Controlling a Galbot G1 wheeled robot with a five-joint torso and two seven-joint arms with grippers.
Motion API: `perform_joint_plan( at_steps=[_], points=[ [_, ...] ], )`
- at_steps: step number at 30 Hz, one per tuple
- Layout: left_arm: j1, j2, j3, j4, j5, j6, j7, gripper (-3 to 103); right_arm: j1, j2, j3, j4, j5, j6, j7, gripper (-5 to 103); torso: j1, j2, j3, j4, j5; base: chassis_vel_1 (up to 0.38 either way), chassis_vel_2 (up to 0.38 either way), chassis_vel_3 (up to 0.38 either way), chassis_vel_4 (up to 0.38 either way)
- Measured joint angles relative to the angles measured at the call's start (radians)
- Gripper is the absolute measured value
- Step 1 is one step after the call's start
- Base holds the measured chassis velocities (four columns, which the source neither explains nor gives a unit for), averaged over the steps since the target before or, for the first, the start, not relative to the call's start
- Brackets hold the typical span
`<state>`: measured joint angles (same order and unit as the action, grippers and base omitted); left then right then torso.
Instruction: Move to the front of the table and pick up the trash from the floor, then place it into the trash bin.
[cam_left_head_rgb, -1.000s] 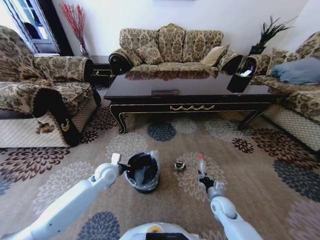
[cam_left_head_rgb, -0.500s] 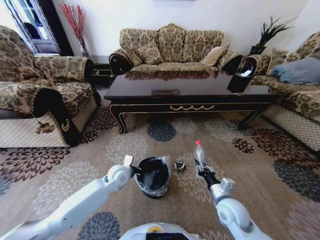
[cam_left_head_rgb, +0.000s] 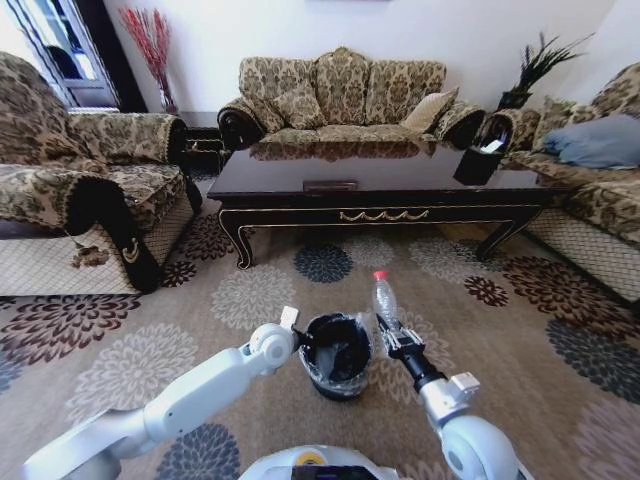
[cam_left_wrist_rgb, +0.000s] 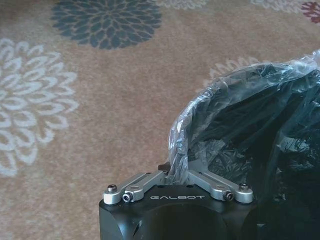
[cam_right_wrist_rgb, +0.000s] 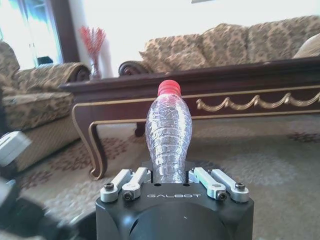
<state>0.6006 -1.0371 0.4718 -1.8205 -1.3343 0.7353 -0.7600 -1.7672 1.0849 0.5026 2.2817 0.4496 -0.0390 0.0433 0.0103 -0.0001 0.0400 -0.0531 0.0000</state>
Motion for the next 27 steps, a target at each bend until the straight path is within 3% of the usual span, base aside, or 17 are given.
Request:
perform_joint_plan(
  at_steps=[13, 18, 20, 24, 26, 27],
  points=[
    [0.007, -0.039, 0.02, -0.003, -0.032, 0.0, -0.03, 0, -0.036, 0.025, -0.039, -0.035, -0.085, 0.041, -0.075, 25, 0.0, 0.0, 0.0, -0.0001, 0.0001, 0.0, 0.0, 0.0, 0.0],
    [0.004, -0.04, 0.022, -0.004, -0.032, 0.0, -0.031, 0, -0.034, 0.03, -0.041, -0.05, -0.113, 0.049, -0.102, 47, 0.0, 0.0, 0.0, -0.0002, 0.0, 0.0, 0.0, 0.0, 0.0],
    [0.004, -0.041, 0.022, -0.004, -0.032, 0.0, -0.031, 0, -0.03, 0.03, -0.041, -0.054, -0.115, 0.049, -0.102, 47, 0.0, 0.0, 0.0, -0.0002, 0.0001, 0.0, 0.0, 0.0, 0.0],
    [0.007, -0.039, 0.021, -0.004, -0.031, 0.0, -0.032, 0, -0.022, 0.029, -0.04, -0.059, -0.109, 0.049, -0.102, 68, 0.0, 0.0, 0.0, -0.0002, 0.0, 0.0, 0.0, 0.0, 0.0],
    [0.008, -0.037, 0.02, -0.004, -0.03, 0.0, -0.031, 0, -0.022, 0.031, -0.04, -0.059, -0.107, 0.048, -0.101, 68, 0.0, 0.0, 0.0, -0.0002, 0.0, 0.0, 0.0, 0.0, 0.0],
    [0.01, -0.036, 0.019, -0.004, -0.028, 0.0, -0.032, 0, -0.022, 0.034, -0.04, -0.059, -0.106, 0.047, -0.1, 73, 0.0, 0.0, 0.0, -0.0001, 0.0, 0.0, 0.0, 0.0, 0.0]
  ],
)
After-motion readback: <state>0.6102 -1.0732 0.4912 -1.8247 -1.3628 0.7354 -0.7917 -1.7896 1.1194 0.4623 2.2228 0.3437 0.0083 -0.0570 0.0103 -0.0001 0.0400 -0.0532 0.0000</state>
